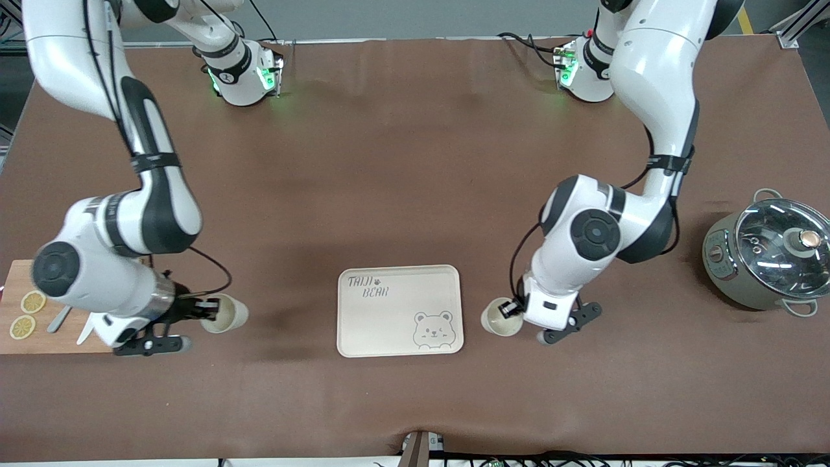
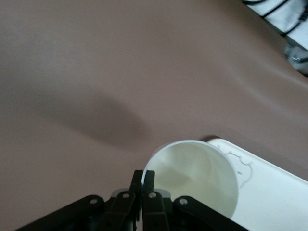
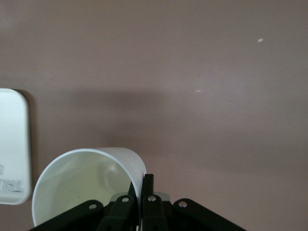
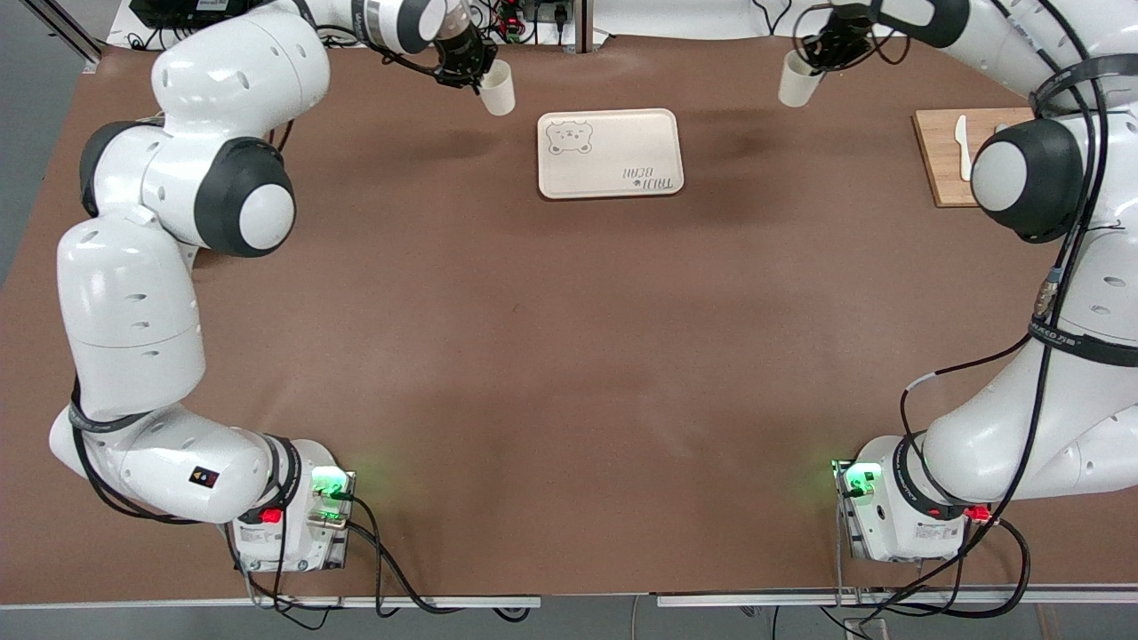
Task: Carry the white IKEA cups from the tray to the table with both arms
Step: 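Carry the cups off the tray, each gripper moving outward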
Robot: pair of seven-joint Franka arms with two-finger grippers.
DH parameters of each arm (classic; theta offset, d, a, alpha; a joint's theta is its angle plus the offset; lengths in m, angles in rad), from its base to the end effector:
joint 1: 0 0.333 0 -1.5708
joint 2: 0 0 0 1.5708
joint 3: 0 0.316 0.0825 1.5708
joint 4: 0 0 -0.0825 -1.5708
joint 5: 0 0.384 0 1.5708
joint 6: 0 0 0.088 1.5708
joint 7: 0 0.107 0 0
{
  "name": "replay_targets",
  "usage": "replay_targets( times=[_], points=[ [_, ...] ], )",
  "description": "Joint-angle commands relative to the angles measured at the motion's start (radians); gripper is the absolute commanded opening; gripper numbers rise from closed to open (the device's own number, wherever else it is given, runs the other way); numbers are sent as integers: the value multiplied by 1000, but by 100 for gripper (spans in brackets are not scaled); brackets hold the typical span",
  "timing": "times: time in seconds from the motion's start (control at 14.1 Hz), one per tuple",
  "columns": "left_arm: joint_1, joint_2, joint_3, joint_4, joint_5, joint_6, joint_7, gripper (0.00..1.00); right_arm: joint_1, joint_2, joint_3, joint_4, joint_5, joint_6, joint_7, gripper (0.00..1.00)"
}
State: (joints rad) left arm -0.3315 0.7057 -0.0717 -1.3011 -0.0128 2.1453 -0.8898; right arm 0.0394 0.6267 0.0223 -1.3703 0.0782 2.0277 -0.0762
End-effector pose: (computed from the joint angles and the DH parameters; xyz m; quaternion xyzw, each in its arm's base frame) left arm 0.6971 -0.2836 0.3398 0.9645 0.2530 0.0389 0.0646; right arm 0.7258 0.0460 0.3530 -0.9978 -0.0499 -0.0157 0.0417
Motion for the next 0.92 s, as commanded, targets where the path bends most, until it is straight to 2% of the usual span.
replay_targets(
  times=[0.0,0.43,0.64,0.85],
  points=[
    [57,-37,-8,-26,14,-65,76,0,-58,1,18,-9,21,-1,-114,0],
    [134,-37,0,-35,31,-143,176,0,-96,57,16,-12,21,42,-169,0],
    [170,-35,-2,-50,102,-143,198,0,-101,93,16,-15,20,107,-186,0],
    [230,-26,-2,-61,109,-142,296,0,-104,139,16,-18,21,204,-214,0]
  ],
)
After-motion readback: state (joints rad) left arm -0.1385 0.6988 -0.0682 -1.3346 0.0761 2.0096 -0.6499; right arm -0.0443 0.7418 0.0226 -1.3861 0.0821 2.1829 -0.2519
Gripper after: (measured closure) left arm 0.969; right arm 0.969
